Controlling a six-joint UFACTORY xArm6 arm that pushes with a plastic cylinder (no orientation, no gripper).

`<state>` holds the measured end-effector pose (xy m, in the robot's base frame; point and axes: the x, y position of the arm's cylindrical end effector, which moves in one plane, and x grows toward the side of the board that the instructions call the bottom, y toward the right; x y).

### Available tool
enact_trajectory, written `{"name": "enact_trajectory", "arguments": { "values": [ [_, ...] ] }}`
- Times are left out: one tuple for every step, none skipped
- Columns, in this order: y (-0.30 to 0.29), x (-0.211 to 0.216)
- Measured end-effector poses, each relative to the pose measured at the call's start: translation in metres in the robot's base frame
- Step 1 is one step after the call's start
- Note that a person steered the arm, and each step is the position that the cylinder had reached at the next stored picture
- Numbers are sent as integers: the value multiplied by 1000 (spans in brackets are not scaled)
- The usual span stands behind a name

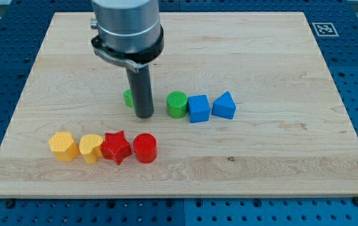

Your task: Slide the green star to the top left of green circle

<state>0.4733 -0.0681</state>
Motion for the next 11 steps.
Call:
{"name": "enact_trajectory", "arguments": {
  "values": [
    [-1,-22],
    [-1,-34],
    [-27,12],
    [-48,-22],
    [-48,-64],
    [-25,-66],
    [-12,-73],
    [-29,-84],
    [-31,-85],
    [-37,-92],
    [-37,-112]
  ]
}}
